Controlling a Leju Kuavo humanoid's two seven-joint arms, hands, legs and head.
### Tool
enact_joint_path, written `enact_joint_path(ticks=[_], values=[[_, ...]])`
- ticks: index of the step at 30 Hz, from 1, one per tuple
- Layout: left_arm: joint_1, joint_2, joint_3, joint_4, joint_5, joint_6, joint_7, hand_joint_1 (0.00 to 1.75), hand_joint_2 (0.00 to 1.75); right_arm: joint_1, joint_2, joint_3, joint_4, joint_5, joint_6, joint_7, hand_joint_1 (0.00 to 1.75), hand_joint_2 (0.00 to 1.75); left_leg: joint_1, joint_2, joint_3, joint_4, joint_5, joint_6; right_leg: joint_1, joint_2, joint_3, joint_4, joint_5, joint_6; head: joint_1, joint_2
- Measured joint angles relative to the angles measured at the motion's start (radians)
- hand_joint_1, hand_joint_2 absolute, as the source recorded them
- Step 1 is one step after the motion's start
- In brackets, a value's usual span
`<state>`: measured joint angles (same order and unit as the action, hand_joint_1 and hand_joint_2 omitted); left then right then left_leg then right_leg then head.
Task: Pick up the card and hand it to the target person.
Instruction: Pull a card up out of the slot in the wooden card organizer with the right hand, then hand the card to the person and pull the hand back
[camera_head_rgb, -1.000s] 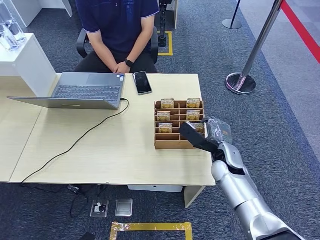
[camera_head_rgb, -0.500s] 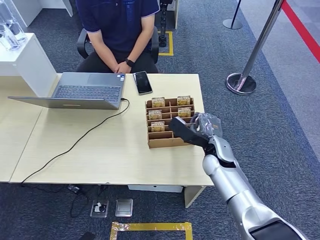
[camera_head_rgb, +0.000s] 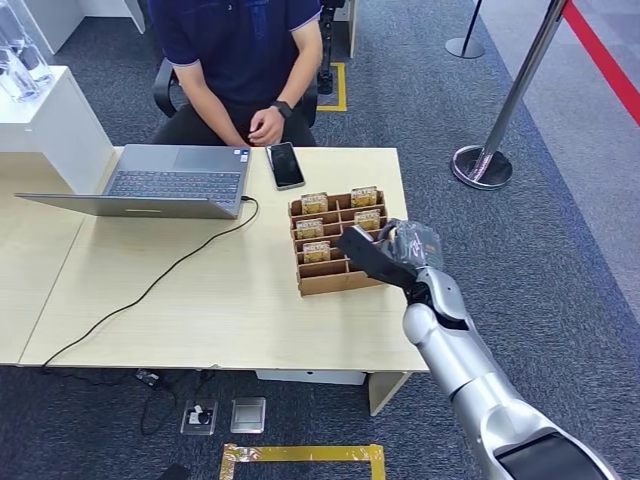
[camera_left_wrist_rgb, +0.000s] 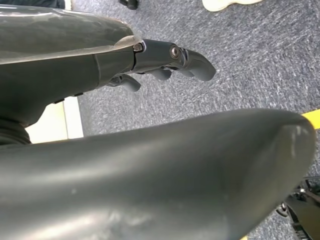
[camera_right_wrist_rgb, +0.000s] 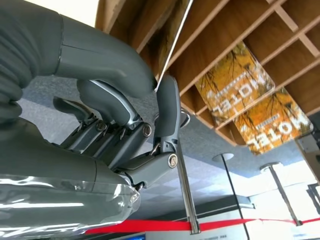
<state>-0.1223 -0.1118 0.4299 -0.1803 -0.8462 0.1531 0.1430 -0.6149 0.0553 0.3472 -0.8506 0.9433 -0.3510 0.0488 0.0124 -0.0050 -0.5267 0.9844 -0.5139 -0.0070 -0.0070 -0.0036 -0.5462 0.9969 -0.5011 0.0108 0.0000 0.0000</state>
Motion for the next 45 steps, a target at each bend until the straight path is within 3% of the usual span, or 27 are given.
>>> enact_joint_path(ticks=[8,15,20,25,31,37,42,45], values=[[-0.010,-0.006,-0.013,0.000,-0.027,-0.003,0.003,0.00,0.00,-0.058,-0.083,-0.086,-0.276,-0.013,-0.020,0.001,1.75,1.75,0.000,-0.002,-0.003,0.002,0.000,0.000,0.000,-0.002,-0.003,0.002,-0.001,0.000,0.000,0.000],[-0.035,-0.010,-0.026,0.000,-0.047,-0.006,0.010,0.00,0.00,-0.202,-0.044,-0.101,-0.325,-0.034,-0.013,-0.015,1.75,1.75,-0.001,0.001,-0.004,0.003,0.000,0.000,-0.001,0.001,-0.005,0.003,0.000,0.000,0.000,0.000],[-0.064,-0.015,-0.038,0.003,-0.069,-0.014,0.019,0.00,0.00,-0.353,0.024,-0.096,-0.138,-0.094,-0.030,-0.038,1.75,1.75,-0.001,0.003,-0.003,0.003,0.000,0.000,-0.001,0.003,-0.005,0.003,0.001,0.000,0.000,0.000],[-0.094,-0.021,-0.054,0.006,-0.099,-0.023,0.035,0.00,0.00,-0.502,0.119,-0.122,0.200,-0.162,-0.151,-0.091,1.75,1.75,-0.001,0.004,-0.001,0.002,0.000,-0.001,-0.001,0.005,-0.004,0.004,0.001,-0.001,0.000,0.000],[-0.096,-0.025,-0.056,0.009,-0.109,-0.020,0.033,0.00,0.00,-0.536,0.163,-0.133,0.380,-0.154,-0.211,-0.120,1.75,1.75,0.000,0.003,0.000,0.001,0.001,-0.001,0.000,0.003,-0.002,0.002,0.001,-0.001,0.000,0.000],[-0.068,-0.023,-0.035,0.012,-0.101,0.000,0.043,0.00,0.00,-0.480,0.247,-0.118,0.535,-0.125,-0.302,-0.175,1.75,1.75,0.000,0.003,0.003,-0.001,0.000,-0.001,0.000,0.004,0.001,0.001,0.001,-0.001,0.000,0.000],[-0.044,-0.016,-0.024,0.015,-0.103,0.014,0.064,0.00,0.00,-0.480,0.242,-0.120,0.555,-0.124,-0.327,-0.156,1.75,1.75,0.000,0.002,0.001,-0.001,0.001,-0.001,0.001,0.003,-0.001,0.001,0.001,-0.001,0.000,0.000],[-0.036,-0.015,-0.017,0.015,-0.101,0.019,0.077,0.00,0.00,-0.484,0.234,-0.129,0.549,-0.132,-0.326,-0.156,0.51,1.75,0.001,0.001,0.000,0.000,0.001,-0.001,0.001,0.001,-0.002,0.001,0.001,-0.001,0.000,0.000]])
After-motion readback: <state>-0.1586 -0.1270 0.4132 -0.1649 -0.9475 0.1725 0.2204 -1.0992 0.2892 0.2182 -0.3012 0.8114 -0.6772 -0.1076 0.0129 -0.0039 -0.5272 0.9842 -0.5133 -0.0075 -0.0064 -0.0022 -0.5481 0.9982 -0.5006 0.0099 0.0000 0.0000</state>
